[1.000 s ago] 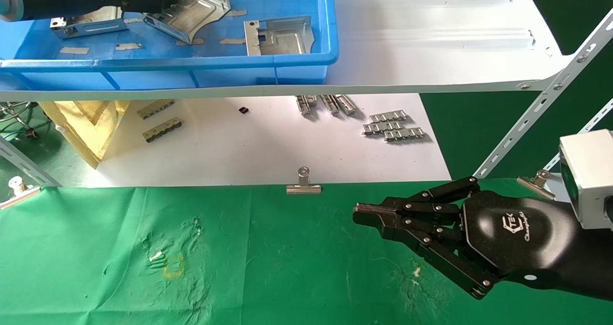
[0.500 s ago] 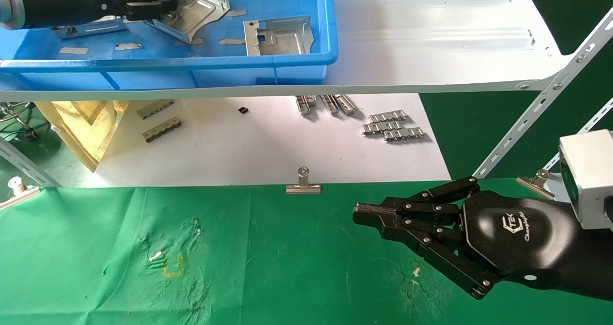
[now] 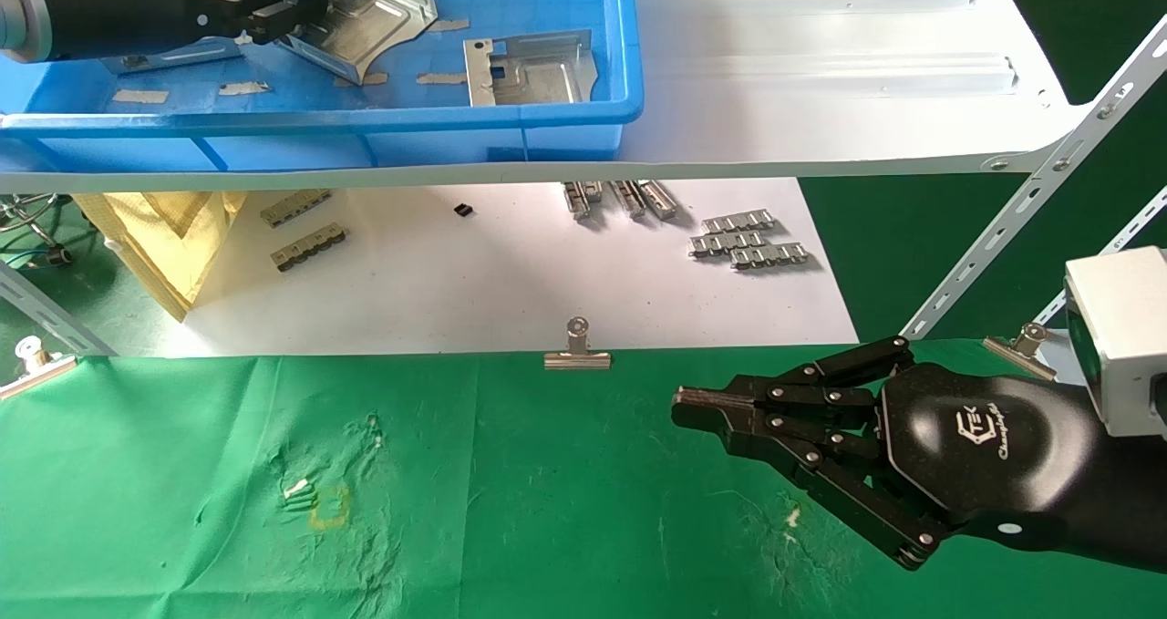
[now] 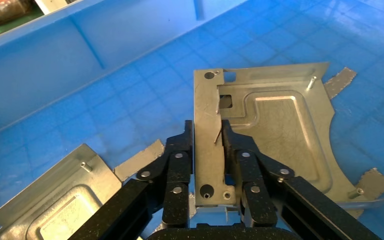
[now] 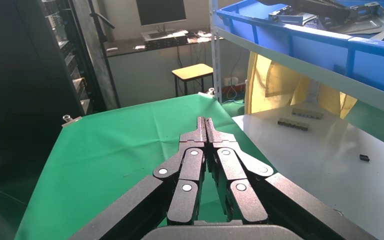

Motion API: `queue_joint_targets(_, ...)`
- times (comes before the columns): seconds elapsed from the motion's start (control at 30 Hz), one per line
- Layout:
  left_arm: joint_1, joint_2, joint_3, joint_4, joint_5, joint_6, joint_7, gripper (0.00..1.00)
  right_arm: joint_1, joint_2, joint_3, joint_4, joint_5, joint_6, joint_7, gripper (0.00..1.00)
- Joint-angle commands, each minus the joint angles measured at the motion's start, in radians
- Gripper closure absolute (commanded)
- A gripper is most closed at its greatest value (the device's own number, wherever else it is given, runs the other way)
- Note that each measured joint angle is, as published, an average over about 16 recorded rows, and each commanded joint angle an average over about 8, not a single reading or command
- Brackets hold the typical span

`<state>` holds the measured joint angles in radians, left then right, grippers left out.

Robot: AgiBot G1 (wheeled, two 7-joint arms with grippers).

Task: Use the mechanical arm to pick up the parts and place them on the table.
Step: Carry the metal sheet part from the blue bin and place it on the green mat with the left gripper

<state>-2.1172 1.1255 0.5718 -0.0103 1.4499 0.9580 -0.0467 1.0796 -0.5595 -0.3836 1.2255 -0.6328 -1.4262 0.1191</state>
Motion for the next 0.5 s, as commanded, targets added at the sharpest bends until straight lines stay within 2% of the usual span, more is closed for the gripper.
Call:
queue_joint_targets(0.03, -0.001, 0.000, 0.000, -0.001, -0.001, 0.001, 0.001, 1.00, 0.000, 0.000, 0.000, 0.000, 0.000, 0.000, 0.000, 0.99)
queue_joint_targets(0.1, -0.004, -0.006, -0.007, -0.007, -0.011, 0.016, 0.009, 1.00, 0.000, 0.000, 0.000, 0.000, 0.000, 0.000, 0.000, 0.91)
queue_joint_targets(0.17, -0.008, -0.013, -0.017, -0.015, -0.025, 0.039, 0.018, 1.00, 0.000, 0.000, 0.000, 0.000, 0.000, 0.000, 0.000, 0.77)
queue_joint_targets(0.3, -0.016, -0.038, -0.044, -0.038, -0.064, 0.116, 0.052, 1.00, 0.000, 0.000, 0.000, 0.000, 0.000, 0.000, 0.000, 0.28)
queue_joint_targets(0.37, -0.018, -0.054, -0.058, -0.051, -0.086, 0.171, 0.076, 1.00, 0.000, 0.000, 0.000, 0.000, 0.000, 0.000, 0.000, 0.11)
queue_joint_targets(0.43, -0.018, -0.073, -0.071, -0.065, -0.106, 0.240, 0.104, 1.00, 0.000, 0.000, 0.000, 0.000, 0.000, 0.000, 0.000, 0.00)
queue_joint_targets(0.5, -0.015, -0.092, -0.081, -0.082, -0.124, 0.323, 0.138, 1.00, 0.000, 0.000, 0.000, 0.000, 0.000, 0.000, 0.000, 0.00)
